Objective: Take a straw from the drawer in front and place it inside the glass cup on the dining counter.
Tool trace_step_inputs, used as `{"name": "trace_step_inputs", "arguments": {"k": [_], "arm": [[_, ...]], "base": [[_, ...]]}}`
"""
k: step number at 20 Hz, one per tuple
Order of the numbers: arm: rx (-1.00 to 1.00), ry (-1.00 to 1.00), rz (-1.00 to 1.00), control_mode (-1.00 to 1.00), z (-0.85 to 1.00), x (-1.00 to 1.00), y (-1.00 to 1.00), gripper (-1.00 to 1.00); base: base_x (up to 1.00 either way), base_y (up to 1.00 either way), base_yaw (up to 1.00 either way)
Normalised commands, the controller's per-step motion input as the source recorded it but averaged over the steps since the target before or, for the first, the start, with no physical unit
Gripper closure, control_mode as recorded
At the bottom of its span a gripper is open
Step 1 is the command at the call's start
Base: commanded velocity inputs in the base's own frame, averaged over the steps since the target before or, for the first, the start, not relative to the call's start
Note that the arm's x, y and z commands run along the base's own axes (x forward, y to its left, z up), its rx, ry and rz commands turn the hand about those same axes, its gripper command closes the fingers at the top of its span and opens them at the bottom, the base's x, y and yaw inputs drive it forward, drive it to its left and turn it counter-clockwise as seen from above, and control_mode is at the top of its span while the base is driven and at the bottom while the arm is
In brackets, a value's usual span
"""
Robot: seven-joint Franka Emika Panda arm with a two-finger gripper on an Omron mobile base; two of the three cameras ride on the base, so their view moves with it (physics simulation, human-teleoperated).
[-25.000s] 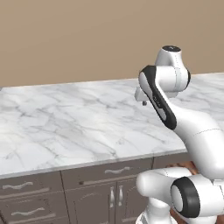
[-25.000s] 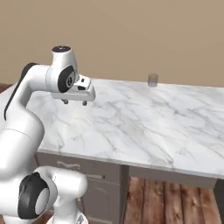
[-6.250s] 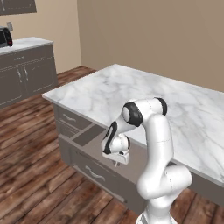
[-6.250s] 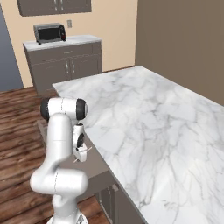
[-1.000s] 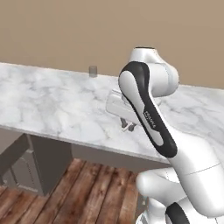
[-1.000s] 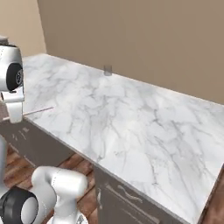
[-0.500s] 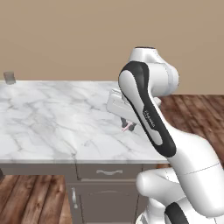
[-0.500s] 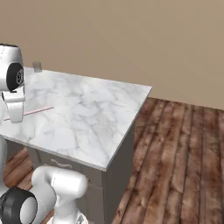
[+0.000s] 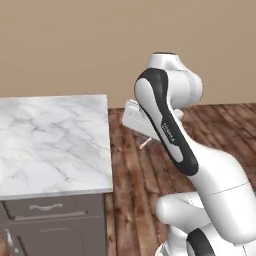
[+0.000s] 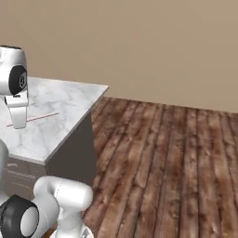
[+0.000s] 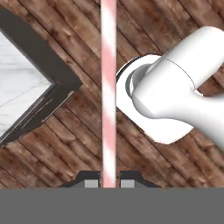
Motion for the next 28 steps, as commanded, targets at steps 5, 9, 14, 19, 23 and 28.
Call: {"name": "trace_step_inputs", "arguments": {"k": [5,9,14,19,23,28], "arm": [[0.0,0.0,0.0,1.0,0.0,0.0,0.0,1.0],[0.0,0.0,0.0,1.0,0.0,0.0,0.0,1.0],[0.0,0.0,0.0,1.0,0.0,0.0,0.0,1.0],[0.0,0.0,0.0,1.0,0.0,0.0,0.0,1.0],[0.0,0.0,0.0,1.0,0.0,0.0,0.0,1.0],[0.0,0.0,0.0,1.0,0.0,0.0,0.0,1.0]], "base": [[0.01,-1.0,-0.11],[0.25,-1.0,-0.06],[0.8,-0.84,-0.01],[1.0,-0.38,0.05],[1.0,-0.23,0.08],[1.0,-0.12,0.11]]}}
